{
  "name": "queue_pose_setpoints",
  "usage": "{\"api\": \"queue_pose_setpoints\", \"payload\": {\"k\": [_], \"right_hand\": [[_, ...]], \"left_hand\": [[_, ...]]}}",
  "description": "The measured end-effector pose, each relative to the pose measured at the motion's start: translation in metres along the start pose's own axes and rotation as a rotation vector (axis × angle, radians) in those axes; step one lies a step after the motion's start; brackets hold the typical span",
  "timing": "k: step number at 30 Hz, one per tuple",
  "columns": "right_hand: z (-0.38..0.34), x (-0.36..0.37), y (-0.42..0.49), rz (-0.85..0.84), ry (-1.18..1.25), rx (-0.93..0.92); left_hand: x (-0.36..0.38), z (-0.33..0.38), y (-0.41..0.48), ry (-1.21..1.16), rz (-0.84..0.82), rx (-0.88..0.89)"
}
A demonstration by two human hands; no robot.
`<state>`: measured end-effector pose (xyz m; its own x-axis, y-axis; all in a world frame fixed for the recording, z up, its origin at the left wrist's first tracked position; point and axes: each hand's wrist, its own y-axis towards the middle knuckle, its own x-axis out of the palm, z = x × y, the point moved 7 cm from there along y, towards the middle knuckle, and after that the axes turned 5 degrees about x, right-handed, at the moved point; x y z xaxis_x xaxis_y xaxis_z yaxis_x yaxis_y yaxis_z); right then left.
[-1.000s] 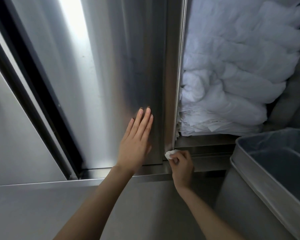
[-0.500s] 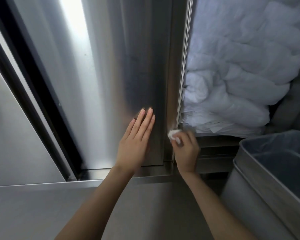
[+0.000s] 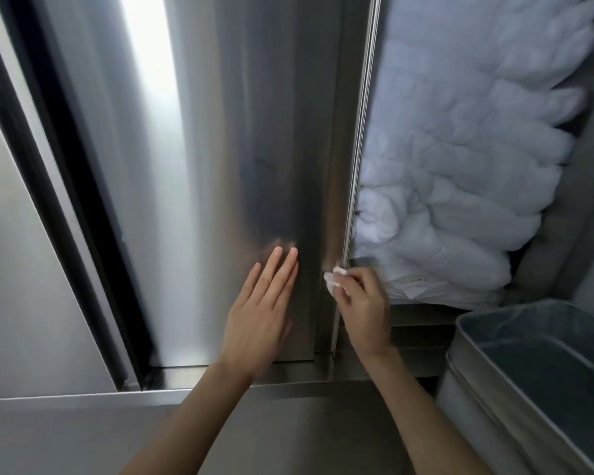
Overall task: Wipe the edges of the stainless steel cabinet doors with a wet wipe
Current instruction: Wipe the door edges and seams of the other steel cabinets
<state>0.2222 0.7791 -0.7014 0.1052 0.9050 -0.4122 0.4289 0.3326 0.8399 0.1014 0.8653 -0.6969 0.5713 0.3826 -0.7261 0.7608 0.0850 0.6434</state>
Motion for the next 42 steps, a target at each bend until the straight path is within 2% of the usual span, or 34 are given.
{"api": "queue_pose_setpoints", "payload": {"k": [3, 5, 9, 13, 15, 19, 21, 28, 30, 35, 37, 39, 42], "right_hand": [[-0.025, -0.035, 0.063, 0.219, 0.000, -0.085], [-0.037, -0.048, 0.094, 0.285, -0.019, -0.114], [-0.045, -0.043, 0.096, 0.169, -0.089, -0.110], [-0.049, -0.044, 0.088, -0.005, -0.174, -0.253], [-0.059, -0.054, 0.108, -0.010, -0.231, -0.292], [-0.088, -0.087, 0.171, 0.180, -0.264, -0.370], [-0.094, -0.093, 0.182, 0.202, -0.269, -0.389], [-0.072, -0.076, 0.122, -0.057, -0.266, -0.530], [-0.080, -0.084, 0.140, -0.034, -0.291, -0.561], [-0.108, -0.124, 0.210, 0.215, -0.328, -0.683], [-0.104, -0.119, 0.210, 0.131, -0.356, -0.699], [-0.092, -0.106, 0.194, -0.058, -0.409, -0.716], [-0.089, -0.094, 0.159, -0.146, -0.619, -1.040]], "left_hand": [[-0.015, -0.009, 0.012, 0.038, 0.047, -0.022], [-0.026, -0.019, 0.026, 0.064, 0.089, -0.053], [-0.039, -0.028, 0.049, 0.090, 0.127, -0.110], [-0.034, -0.027, 0.056, 0.088, 0.095, -0.135], [-0.033, -0.028, 0.055, 0.113, 0.083, -0.138], [-0.031, -0.029, 0.056, 0.144, 0.075, -0.136], [-0.030, -0.029, 0.056, 0.145, 0.073, -0.138], [-0.037, -0.030, 0.054, 0.135, 0.090, -0.125], [-0.037, -0.031, 0.053, 0.147, 0.088, -0.114], [-0.037, -0.034, 0.053, 0.135, 0.097, -0.104], [-0.038, -0.034, 0.053, 0.130, 0.090, -0.098], [-0.040, -0.034, 0.053, 0.126, 0.083, -0.098], [-0.042, -0.033, 0.053, 0.121, 0.078, -0.103]]}}
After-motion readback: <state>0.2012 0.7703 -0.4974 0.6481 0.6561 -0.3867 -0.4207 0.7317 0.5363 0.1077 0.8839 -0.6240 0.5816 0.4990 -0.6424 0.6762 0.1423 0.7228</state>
